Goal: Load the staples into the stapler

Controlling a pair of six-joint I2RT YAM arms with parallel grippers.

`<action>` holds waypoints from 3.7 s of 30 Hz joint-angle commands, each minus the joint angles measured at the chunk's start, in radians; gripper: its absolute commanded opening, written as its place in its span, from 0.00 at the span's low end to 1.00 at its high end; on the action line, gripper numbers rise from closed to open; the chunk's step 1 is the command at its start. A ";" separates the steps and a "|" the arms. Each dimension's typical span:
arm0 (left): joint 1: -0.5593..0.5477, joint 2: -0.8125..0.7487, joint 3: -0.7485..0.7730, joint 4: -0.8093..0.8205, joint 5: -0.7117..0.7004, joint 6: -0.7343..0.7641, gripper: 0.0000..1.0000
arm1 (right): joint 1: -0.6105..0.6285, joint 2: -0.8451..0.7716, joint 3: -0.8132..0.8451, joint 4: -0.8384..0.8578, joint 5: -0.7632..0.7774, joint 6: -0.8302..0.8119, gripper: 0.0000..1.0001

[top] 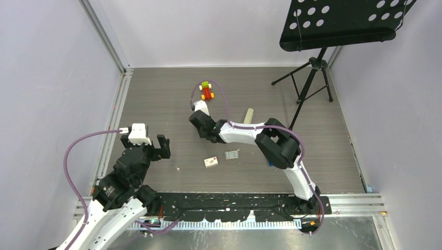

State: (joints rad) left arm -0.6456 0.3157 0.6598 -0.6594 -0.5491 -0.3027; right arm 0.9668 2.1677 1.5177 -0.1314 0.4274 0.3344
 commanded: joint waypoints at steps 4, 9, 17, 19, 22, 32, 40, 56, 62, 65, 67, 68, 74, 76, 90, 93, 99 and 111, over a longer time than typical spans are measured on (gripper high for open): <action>0.006 -0.007 -0.008 0.035 -0.023 0.024 1.00 | -0.002 -0.104 -0.119 -0.020 0.049 0.008 0.13; 0.006 -0.004 -0.011 0.034 -0.022 0.025 1.00 | -0.002 -0.215 -0.262 -0.037 0.049 0.039 0.11; 0.007 0.012 -0.012 0.035 -0.017 0.030 1.00 | -0.002 -0.317 -0.428 -0.062 0.067 0.073 0.11; 0.007 0.016 -0.012 0.037 -0.017 0.030 1.00 | -0.002 -0.330 -0.448 -0.067 0.064 0.076 0.11; 0.009 0.022 -0.011 0.036 -0.018 0.031 0.99 | -0.002 -0.353 -0.473 -0.073 0.070 0.079 0.11; 0.017 0.035 -0.012 0.041 -0.008 0.031 0.99 | -0.002 -0.394 -0.495 -0.099 0.065 0.039 0.14; 0.017 0.032 -0.012 0.041 -0.005 0.032 0.99 | -0.001 -0.403 -0.467 -0.154 0.076 0.042 0.38; 0.018 0.019 -0.012 0.041 -0.003 0.031 0.99 | 0.042 -0.513 -0.426 -0.320 0.091 0.221 0.49; 0.019 0.020 -0.012 0.039 -0.003 0.032 0.99 | 0.058 -0.496 -0.440 -0.273 0.001 0.268 0.49; 0.019 0.022 -0.014 0.039 -0.003 0.032 0.99 | 0.058 -0.485 -0.447 -0.258 -0.014 0.287 0.48; 0.020 0.022 -0.014 0.040 -0.003 0.033 0.99 | 0.058 -0.483 -0.452 -0.257 -0.016 0.296 0.47; 0.020 0.023 -0.014 0.040 -0.003 0.033 0.99 | 0.058 -0.483 -0.455 -0.255 -0.020 0.298 0.47; 0.019 0.023 -0.013 0.040 0.000 0.033 0.99 | 0.058 -0.477 -0.483 -0.231 -0.027 0.317 0.47; 0.020 0.023 -0.014 0.040 -0.001 0.033 0.99 | 0.058 -0.470 -0.491 -0.219 -0.040 0.322 0.46; 0.019 0.023 -0.015 0.040 0.003 0.034 0.99 | 0.056 -0.428 -0.526 -0.161 -0.078 0.350 0.42; 0.019 0.023 -0.015 0.040 0.003 0.034 0.99 | 0.057 -0.433 -0.526 -0.156 -0.096 0.344 0.38; 0.019 0.029 -0.015 0.043 0.006 0.034 0.99 | 0.058 -0.452 -0.488 -0.209 -0.085 0.305 0.20; 0.021 0.037 -0.015 0.045 0.011 0.037 0.99 | 0.096 -0.430 -0.351 -0.399 0.022 0.217 0.21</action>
State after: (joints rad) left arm -0.6315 0.3431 0.6498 -0.6552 -0.5480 -0.2798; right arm 1.0389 1.7229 1.1069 -0.4595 0.3840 0.5865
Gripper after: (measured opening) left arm 0.992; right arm 0.312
